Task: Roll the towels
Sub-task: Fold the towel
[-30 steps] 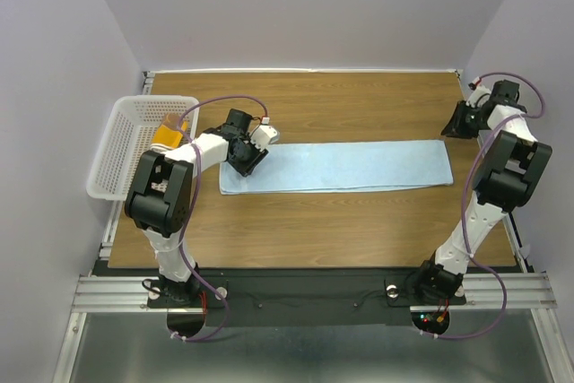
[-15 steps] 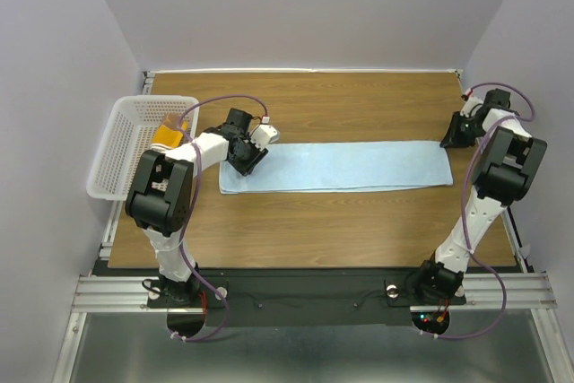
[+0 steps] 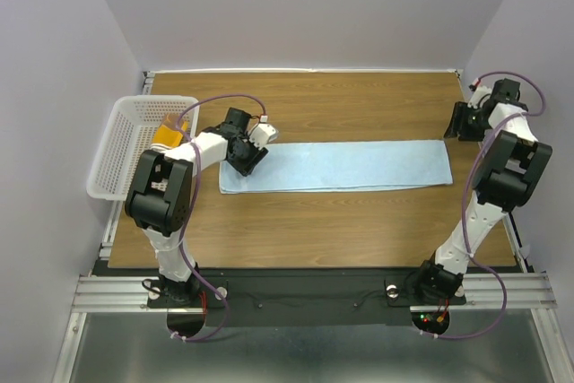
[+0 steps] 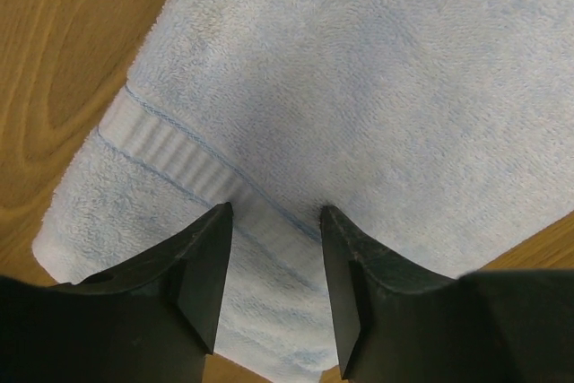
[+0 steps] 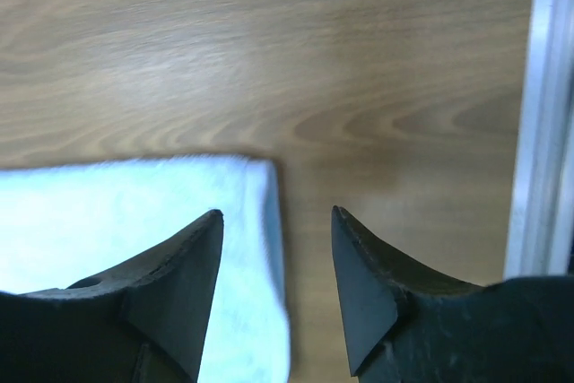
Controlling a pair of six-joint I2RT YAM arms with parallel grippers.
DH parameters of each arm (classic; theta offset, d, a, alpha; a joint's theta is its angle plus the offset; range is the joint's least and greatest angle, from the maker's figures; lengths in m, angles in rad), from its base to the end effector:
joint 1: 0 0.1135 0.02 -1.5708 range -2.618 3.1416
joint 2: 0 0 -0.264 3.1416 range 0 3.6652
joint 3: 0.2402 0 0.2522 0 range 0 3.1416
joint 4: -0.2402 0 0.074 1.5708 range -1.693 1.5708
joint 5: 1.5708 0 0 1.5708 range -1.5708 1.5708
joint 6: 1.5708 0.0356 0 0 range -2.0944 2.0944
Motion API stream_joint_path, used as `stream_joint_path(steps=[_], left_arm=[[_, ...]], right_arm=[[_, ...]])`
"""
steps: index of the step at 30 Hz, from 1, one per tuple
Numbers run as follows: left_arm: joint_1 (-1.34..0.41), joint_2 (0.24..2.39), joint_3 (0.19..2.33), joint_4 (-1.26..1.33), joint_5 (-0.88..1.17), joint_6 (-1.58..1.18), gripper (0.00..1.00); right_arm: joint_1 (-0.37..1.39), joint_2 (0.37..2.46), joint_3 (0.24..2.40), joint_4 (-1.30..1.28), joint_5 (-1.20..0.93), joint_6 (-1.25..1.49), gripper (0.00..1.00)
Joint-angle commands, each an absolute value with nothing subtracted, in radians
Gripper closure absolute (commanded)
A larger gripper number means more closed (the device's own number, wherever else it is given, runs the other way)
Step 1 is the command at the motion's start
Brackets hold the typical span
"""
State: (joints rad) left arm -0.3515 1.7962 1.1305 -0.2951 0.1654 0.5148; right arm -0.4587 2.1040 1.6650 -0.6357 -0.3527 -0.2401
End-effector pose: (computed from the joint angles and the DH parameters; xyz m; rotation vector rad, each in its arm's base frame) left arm 0.3465 -0.1333 0.1773 1.1163 2.2574 -0.1433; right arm 0.4112 -0.1894 0.1966 0.1639 2.5494 0.2060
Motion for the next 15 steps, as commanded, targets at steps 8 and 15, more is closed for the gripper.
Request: stream_joint_path(steps=[8, 15], left_arm=[[-0.347, 1.712, 1.184, -0.328, 0.204, 0.488, 0.38], [-0.347, 1.692, 1.204, -0.342, 0.235, 0.466, 0.33]], right_arm=[[-0.476, 1.942, 1.545, -0.804, -0.353, -0.307, 0.45], [-0.476, 1.985, 1.497, -0.805, -0.347, -0.322, 0.46]])
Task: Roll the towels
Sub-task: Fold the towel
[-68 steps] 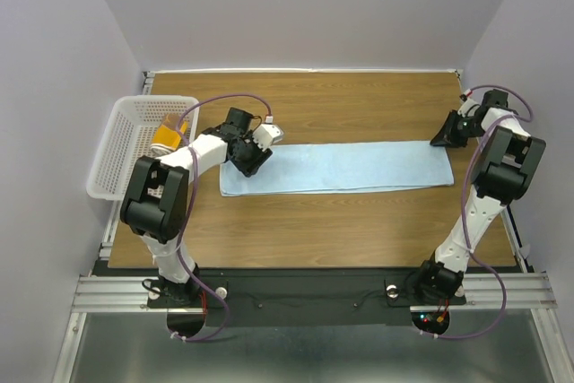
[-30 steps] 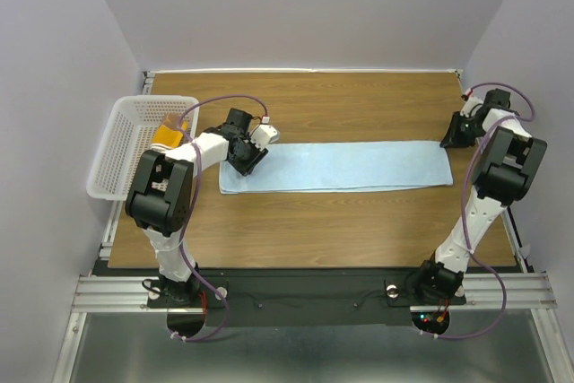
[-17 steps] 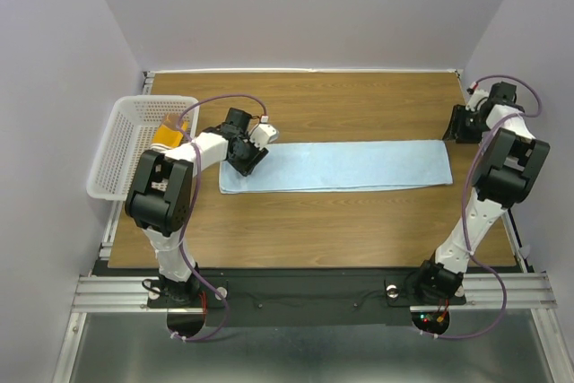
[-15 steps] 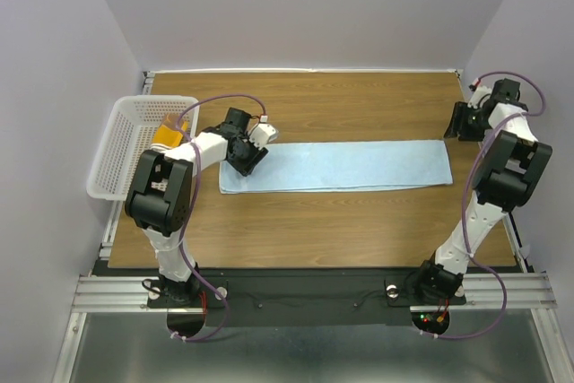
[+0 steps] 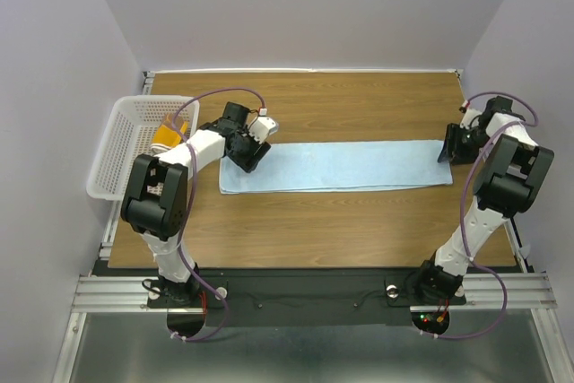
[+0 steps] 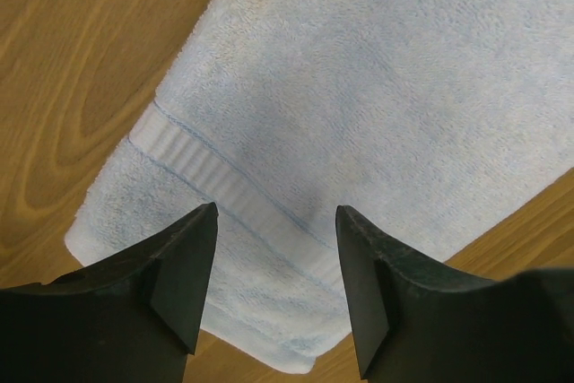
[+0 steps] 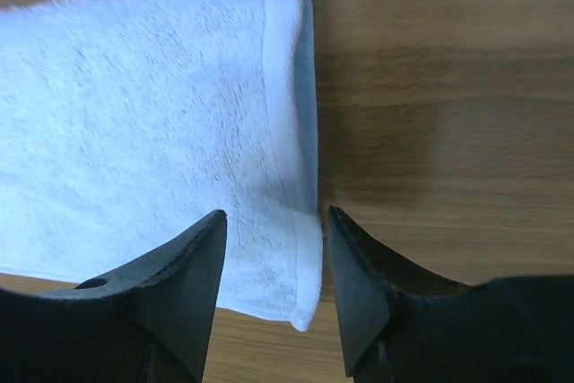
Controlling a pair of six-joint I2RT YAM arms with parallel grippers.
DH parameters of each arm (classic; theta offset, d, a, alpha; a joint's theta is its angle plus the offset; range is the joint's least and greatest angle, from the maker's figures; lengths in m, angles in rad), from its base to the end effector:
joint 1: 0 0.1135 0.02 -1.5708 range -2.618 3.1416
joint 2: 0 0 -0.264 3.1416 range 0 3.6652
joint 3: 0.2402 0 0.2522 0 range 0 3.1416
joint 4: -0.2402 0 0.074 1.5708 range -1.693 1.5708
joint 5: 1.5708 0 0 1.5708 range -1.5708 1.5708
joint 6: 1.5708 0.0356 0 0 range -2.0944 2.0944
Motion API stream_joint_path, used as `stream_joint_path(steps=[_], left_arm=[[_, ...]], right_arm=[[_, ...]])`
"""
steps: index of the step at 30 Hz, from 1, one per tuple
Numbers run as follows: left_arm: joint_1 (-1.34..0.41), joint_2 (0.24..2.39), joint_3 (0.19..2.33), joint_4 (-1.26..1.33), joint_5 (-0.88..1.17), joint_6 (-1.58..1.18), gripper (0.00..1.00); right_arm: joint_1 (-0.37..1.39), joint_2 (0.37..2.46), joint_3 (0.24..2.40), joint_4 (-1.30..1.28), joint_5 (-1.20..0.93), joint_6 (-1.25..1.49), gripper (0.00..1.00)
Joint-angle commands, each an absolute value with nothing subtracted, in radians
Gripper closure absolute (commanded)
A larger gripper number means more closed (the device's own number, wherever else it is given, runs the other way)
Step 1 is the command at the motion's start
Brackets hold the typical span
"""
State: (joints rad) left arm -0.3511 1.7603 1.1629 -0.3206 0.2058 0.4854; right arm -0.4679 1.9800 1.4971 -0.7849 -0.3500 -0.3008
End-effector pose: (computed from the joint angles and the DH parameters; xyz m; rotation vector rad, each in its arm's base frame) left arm 0.3469 -0.1348 0.1981 1.0824 2.2226 -0.1984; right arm 0.3642 -0.1704 0.1925 0.1537 2.7144 0.2899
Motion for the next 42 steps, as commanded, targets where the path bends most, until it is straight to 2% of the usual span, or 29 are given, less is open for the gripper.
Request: stream_joint_path(steps=[1, 8, 11, 14, 15, 17, 18, 19, 32, 40, 41, 42], left_arm=[[-0.347, 1.690, 1.204, -0.342, 0.236, 0.466, 0.33], [-0.348, 1.686, 1.216, -0.344, 0.235, 0.463, 0.32], [-0.348, 1.689, 1.224, -0.347, 0.233, 0.463, 0.32], [-0.348, 1.689, 1.227, -0.345, 0.232, 0.462, 0.32], [-0.348, 1.689, 1.227, -0.347, 0.232, 0.462, 0.32], [-0.348, 1.690, 1.224, -0.345, 0.230, 0.463, 0.32], [-0.348, 1.692, 1.226, -0.344, 0.230, 0.462, 0.32], [-0.348, 1.689, 1.224, -0.345, 0.232, 0.463, 0.32], [-0.348, 1.684, 1.249, -0.348, 0.239, 0.454, 0.32], [-0.344, 1.689, 1.269, -0.354, 0.245, 0.420, 0.30], [-0.342, 1.690, 1.270, -0.356, 0.256, 0.413, 0.02], [-0.339, 1.690, 1.276, -0.362, 0.276, 0.408, 0.01]], right_arm=[[-0.476, 1.988, 1.488, -0.804, -0.345, -0.324, 0.46], [-0.476, 2.022, 1.433, -0.781, -0.325, -0.331, 0.47], [-0.476, 2.034, 1.428, -0.778, -0.327, -0.331, 0.51], [-0.476, 2.030, 1.439, -0.778, -0.353, -0.328, 0.63], [-0.476, 2.026, 1.442, -0.781, -0.374, -0.325, 0.72], [-0.476, 2.000, 1.448, -0.784, -0.418, -0.334, 0.82], [-0.476, 1.987, 1.450, -0.787, -0.428, -0.340, 0.97], [-0.476, 1.974, 1.456, -0.787, -0.436, -0.341, 0.99], [-0.445, 1.825, 1.540, -0.896, -0.630, -0.313, 1.00], [-0.290, 1.793, 1.517, -0.920, -0.732, -0.258, 0.99], [-0.273, 1.802, 1.517, -0.919, -0.736, -0.249, 0.99], [-0.240, 1.810, 1.517, -0.913, -0.753, -0.230, 0.99]])
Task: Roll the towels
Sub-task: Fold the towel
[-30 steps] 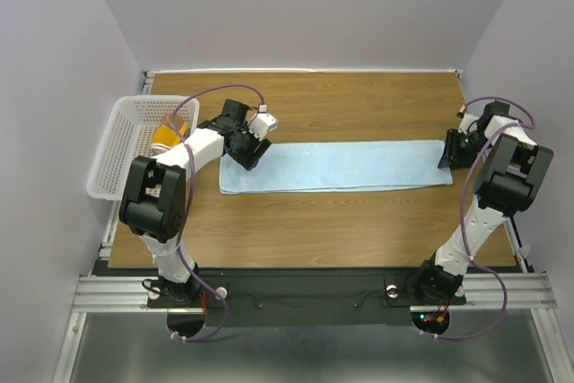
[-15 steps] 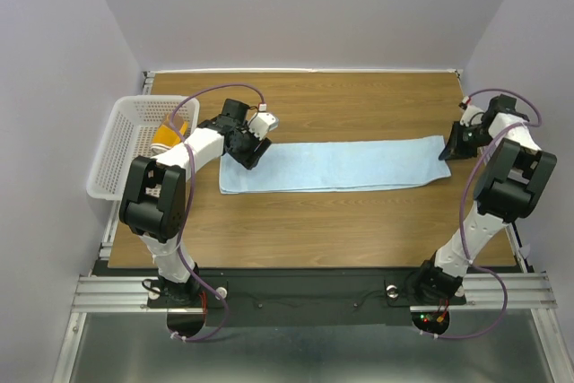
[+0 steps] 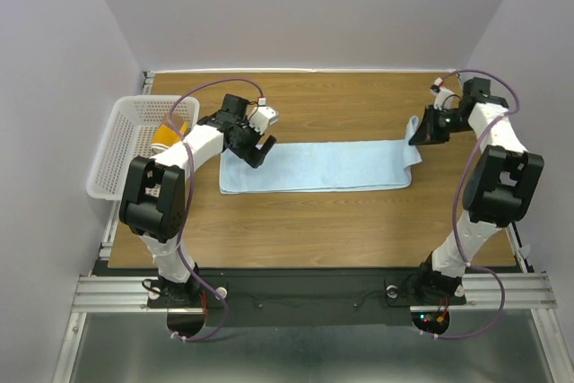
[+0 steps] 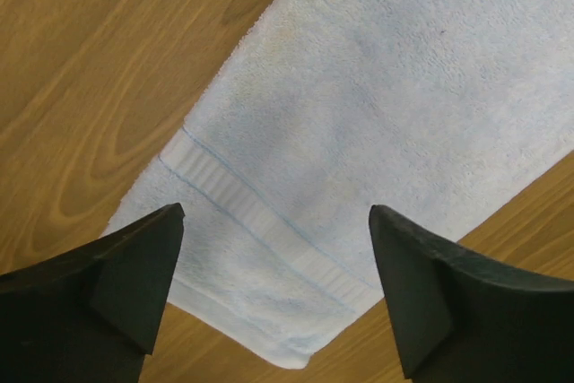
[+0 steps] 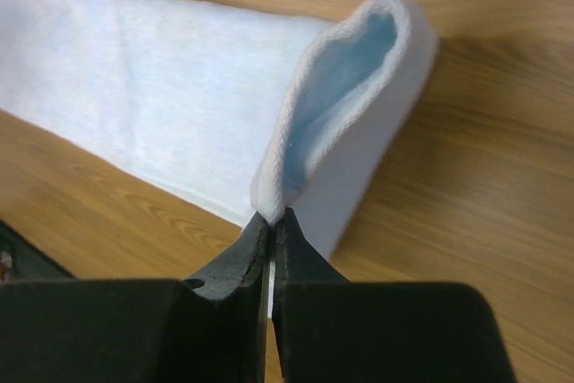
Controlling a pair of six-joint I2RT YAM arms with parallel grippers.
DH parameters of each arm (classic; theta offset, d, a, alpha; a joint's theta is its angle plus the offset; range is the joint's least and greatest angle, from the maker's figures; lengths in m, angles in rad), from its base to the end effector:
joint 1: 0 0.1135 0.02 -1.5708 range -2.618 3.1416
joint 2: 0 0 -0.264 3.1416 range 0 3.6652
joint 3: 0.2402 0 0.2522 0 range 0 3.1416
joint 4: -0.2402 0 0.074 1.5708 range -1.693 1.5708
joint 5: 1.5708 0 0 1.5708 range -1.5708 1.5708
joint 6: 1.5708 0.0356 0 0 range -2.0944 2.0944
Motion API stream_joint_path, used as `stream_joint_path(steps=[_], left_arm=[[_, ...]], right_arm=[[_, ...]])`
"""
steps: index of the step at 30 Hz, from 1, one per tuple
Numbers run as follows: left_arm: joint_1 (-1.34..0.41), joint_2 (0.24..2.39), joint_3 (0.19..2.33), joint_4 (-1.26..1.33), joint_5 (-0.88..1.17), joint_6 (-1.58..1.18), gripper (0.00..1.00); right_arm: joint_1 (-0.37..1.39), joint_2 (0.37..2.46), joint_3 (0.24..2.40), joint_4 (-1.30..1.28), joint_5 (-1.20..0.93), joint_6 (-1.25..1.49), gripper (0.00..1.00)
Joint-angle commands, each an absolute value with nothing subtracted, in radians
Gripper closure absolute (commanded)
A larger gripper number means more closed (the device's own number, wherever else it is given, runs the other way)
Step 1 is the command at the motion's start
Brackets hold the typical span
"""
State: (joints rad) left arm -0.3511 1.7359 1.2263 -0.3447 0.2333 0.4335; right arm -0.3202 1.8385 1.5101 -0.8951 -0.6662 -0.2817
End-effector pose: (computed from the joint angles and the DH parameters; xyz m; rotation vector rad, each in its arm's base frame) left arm 0.3520 -0.1377 0.2249 1.0176 2.1833 -0.2447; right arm 0.3636 -0.0974 0.2500 -0.1049 2.5350 0.7051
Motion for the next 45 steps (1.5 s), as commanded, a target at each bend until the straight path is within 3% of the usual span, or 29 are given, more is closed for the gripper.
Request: stream_joint_path(steps=[1, 8, 20, 45], left_arm=[[-0.337, 1.690, 1.279, -0.365, 0.285, 0.399, 0.01], [-0.324, 1.672, 1.287, -0.370, 0.365, 0.381, 0.01], [-0.319, 1.680, 1.302, -0.354, 0.318, 0.296, 0.01], [-0.319, 1.683, 1.296, -0.345, 0.288, 0.293, 0.01]], right_arm=[[-0.224, 1.818, 1.517, -0.905, -0.759, -0.218, 0.99], [-0.106, 1.887, 1.482, -0.827, -0.813, -0.118, 1.00], [0.092, 1.950, 1.419, -0.695, -0.813, 0.032, 1.00], [0.178, 2.003, 1.410, -0.598, -0.796, 0.118, 0.99]])
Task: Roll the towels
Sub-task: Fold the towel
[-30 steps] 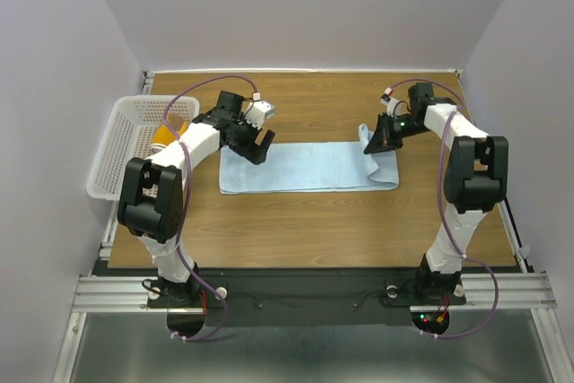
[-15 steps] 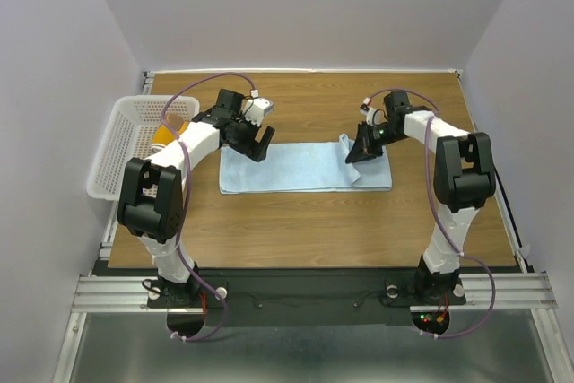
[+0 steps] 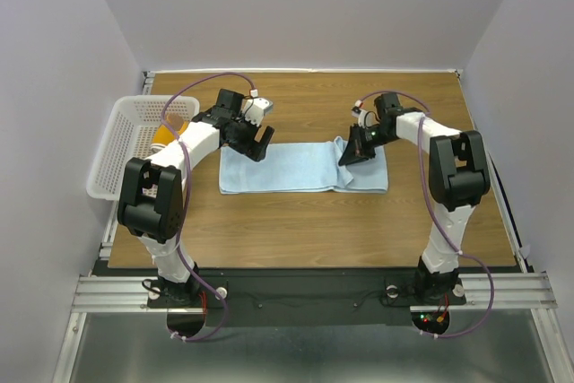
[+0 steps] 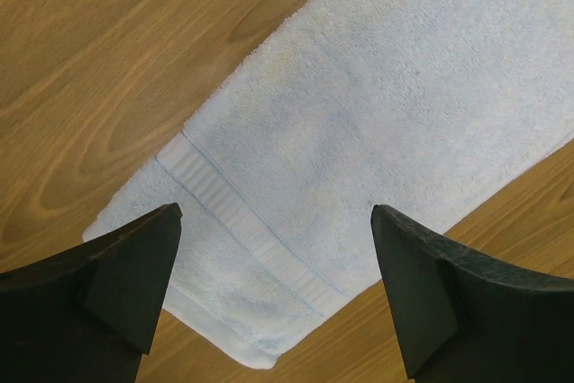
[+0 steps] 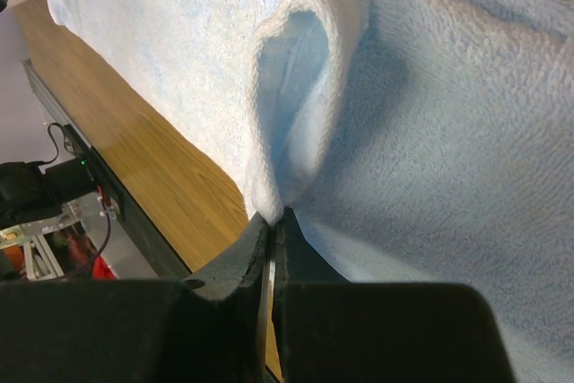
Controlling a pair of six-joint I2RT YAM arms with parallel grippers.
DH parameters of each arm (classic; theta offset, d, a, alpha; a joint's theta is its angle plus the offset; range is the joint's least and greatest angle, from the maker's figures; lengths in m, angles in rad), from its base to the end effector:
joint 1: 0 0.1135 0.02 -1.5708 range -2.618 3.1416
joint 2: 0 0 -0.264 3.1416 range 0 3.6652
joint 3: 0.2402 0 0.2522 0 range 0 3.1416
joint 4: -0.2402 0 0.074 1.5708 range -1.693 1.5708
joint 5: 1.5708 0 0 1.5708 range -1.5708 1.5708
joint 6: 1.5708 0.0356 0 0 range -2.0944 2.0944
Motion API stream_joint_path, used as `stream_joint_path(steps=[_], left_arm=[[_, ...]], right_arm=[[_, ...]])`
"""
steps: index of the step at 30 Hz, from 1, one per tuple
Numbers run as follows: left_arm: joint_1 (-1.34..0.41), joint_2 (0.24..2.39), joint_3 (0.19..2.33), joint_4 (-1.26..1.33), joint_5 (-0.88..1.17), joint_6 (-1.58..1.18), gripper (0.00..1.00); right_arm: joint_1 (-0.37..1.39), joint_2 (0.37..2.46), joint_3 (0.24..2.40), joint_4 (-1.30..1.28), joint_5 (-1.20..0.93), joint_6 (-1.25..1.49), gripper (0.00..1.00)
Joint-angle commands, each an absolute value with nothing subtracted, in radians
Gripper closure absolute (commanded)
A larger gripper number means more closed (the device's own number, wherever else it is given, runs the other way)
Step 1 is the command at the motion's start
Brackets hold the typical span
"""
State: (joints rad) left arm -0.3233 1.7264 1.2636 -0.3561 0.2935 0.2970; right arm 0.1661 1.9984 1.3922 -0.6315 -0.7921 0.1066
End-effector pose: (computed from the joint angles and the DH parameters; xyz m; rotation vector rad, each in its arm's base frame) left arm 0.3577 -0.1307 0.2397 0.8552 2.2152 -0.3627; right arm 0.3877 0.0907 0.1699 -0.2690 2.6830 1.1757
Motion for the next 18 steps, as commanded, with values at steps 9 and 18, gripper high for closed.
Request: stream_joint_path(steps=[9, 18], left_arm=[[-0.319, 1.669, 1.272, -0.354, 0.287, 0.299, 0.01], [-0.319, 1.643, 1.207, -0.368, 0.328, 0.275, 0.09]], right_arm=[[0.181, 2.003, 1.422, -0.606, -0.778, 0.107, 0.54], [0.120, 1.845, 1.491, -0.660, -0.713, 0.022, 0.50]])
